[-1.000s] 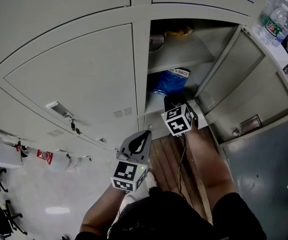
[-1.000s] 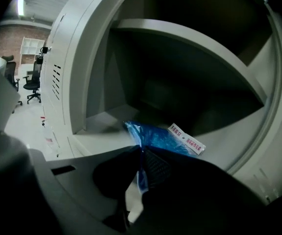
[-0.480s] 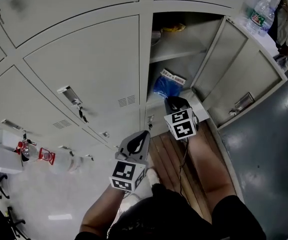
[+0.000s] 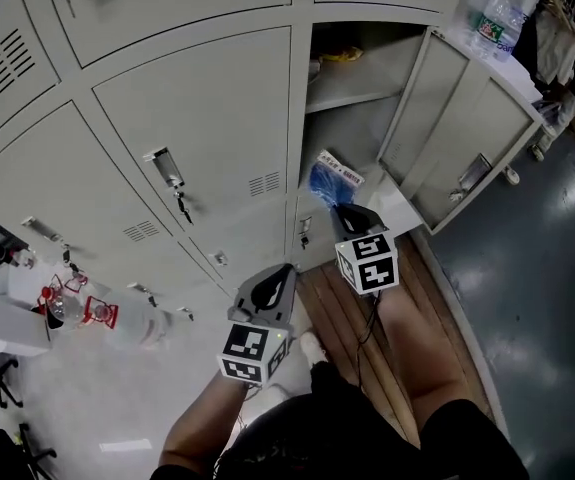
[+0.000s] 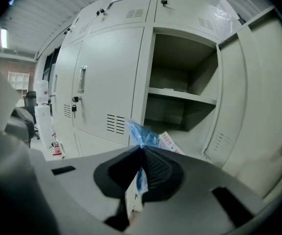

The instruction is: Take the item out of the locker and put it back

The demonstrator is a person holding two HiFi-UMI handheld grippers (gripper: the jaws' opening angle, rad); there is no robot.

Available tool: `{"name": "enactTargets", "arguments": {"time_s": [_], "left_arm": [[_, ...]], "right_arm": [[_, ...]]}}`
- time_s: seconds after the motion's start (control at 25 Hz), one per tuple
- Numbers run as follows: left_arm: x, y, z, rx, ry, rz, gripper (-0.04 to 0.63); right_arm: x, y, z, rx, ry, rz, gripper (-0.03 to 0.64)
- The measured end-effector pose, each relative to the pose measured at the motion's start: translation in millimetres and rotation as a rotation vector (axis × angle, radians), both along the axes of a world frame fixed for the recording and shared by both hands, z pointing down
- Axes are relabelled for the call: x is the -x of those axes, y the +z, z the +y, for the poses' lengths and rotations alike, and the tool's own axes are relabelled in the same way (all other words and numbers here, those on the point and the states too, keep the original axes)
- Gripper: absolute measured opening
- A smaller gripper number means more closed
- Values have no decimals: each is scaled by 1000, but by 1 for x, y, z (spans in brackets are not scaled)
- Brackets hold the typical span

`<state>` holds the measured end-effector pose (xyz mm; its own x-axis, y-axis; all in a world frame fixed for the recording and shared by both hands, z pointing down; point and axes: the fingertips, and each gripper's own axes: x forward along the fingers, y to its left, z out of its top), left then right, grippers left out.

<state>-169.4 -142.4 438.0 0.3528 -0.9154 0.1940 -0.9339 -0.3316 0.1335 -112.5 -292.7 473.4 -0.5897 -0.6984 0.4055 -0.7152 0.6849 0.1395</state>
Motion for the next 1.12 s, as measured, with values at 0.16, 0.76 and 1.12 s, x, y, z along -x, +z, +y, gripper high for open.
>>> {"name": "enactTargets", "arguments": {"time_s": [0.16,0.76,1.12], "left_arm": [[2,0,27,3,17,1,3],[-3,5,104,17,64,38,3],[-21,2,113,12,74,40,3]], "right_arm": [[-4,-7,40,15,19,-51,15],[-48,-27,171,75,112,-231,14],[-66,-39,214,85,97,-292,14]]}}
